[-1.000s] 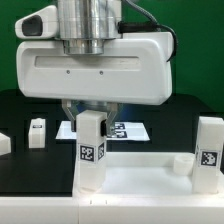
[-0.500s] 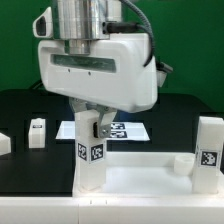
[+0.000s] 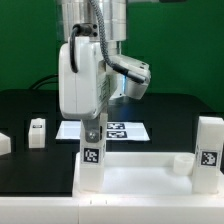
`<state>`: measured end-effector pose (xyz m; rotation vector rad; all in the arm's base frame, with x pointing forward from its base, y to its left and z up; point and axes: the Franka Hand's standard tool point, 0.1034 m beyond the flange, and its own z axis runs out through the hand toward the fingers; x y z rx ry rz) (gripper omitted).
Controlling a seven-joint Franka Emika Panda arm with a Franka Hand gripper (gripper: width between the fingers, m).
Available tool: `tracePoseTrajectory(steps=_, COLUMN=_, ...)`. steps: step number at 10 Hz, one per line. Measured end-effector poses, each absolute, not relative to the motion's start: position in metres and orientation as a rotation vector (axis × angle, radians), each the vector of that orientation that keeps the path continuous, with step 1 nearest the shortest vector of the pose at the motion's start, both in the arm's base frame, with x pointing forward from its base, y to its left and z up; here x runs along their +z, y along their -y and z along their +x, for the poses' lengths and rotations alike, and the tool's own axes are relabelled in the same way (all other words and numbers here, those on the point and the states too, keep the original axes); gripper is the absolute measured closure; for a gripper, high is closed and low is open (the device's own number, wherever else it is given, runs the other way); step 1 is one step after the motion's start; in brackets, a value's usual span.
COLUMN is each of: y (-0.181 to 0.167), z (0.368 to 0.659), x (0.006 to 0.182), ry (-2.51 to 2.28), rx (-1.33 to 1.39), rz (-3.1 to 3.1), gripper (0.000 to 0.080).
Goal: Assemble desk
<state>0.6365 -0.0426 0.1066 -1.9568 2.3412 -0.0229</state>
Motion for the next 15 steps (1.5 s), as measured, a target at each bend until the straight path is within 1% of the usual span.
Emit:
tracePoseTrajectory(steps=1, y=0.0436, z=0.6367, x=0.1064, ry=-2.271, rx=-0.031, rz=-2.038, gripper=0.0427)
tracePoseTrajectory(steps=2, y=0.0473, z=0.6359, x=0.1054, ry=-2.031, rx=-0.049, rz=-2.275, gripper=0.0245)
tracePoseTrajectory(steps=3, y=0.0471, z=0.6352, x=0.1056, ry=-1.715, rx=-0.061, rz=-2.528, gripper=0.018)
tracePoseTrajectory(steps=4, y=0.0452, z=0.6338, x=0.1043, ry=-1.526, rx=-0.067, rz=-2.649, gripper=0.018)
tracePoseTrajectory(steps=5, y=0.0461, z=0.6338, x=0.1043, ry=-1.45, rx=-0.072, rz=-2.695, gripper=0.0156)
tracePoseTrajectory(steps=8, y=0.047, z=0.6336, x=0.1045, ry=-1.119, rx=-0.087, rz=-2.863, gripper=0.015)
tracePoseTrajectory(steps=10, y=0.0461, z=0.6342, x=0.1083, ry=-0.414, rx=-0.108, rz=-3.096, gripper=0.015)
tracePoseTrajectory(steps=12, y=0.0475, z=0.6338, x=0.1076, ry=-0.481, rx=-0.106, rz=-3.087, gripper=0.015)
tracePoseTrajectory(steps=13, y=0.0479, z=0.6338, x=0.1074, ry=-0.481, rx=-0.105, rz=-3.087, gripper=0.027)
tracePoseTrajectory(steps=14, y=0.0477, z=0.6338, x=0.1073, ry=-0.511, rx=-0.105, rz=-3.08, gripper=0.0412)
tracePoseTrajectory(steps=15, y=0.0473, z=0.6338, x=0.1071, ry=-0.65, rx=-0.103, rz=-3.05, gripper=0.0412)
